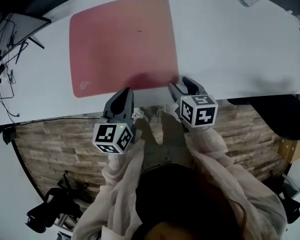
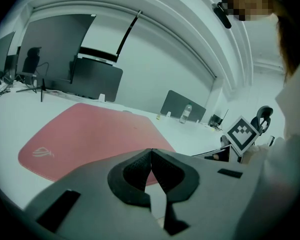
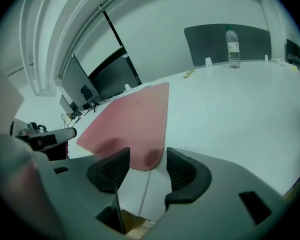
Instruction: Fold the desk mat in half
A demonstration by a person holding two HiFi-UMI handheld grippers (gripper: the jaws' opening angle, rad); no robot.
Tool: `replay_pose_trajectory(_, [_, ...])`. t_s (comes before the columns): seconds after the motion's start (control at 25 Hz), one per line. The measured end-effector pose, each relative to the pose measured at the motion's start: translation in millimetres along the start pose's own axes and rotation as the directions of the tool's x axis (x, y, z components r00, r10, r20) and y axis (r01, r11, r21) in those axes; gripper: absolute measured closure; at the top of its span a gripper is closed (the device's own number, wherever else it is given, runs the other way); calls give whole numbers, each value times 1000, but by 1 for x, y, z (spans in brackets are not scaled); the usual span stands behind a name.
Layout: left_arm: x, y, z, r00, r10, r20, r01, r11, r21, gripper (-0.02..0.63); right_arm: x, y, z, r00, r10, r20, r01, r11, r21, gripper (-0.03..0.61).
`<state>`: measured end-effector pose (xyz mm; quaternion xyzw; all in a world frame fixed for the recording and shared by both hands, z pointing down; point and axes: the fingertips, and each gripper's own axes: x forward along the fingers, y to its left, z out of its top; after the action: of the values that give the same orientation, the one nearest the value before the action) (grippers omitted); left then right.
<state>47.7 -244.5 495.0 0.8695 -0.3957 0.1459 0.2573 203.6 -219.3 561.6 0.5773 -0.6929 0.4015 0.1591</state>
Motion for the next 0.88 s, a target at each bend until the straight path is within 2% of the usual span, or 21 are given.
replay_pose_trajectory(0.24, [19,18,4,1000,-16,-27,16,1000,-7,588,15,1,-1,998,-29,-51,30,999,27,334])
replay_pose_trajectory(0.48, [39,41,14,991,-116,-63,117,993,23,588,26,0,-3,984,-150,-98,156,986,56,334])
replay_pose_trajectory(0.68, [48,63,20,971,-218,-99,219,976,3,588,33,-1,-5,945,-282,-167,287,958,11,336])
replay_pose_trajectory(0.88, [50,81,20,943,-303,-137,307,952,4,588,37,3,-8,923,-332,-193,352,932,85,374])
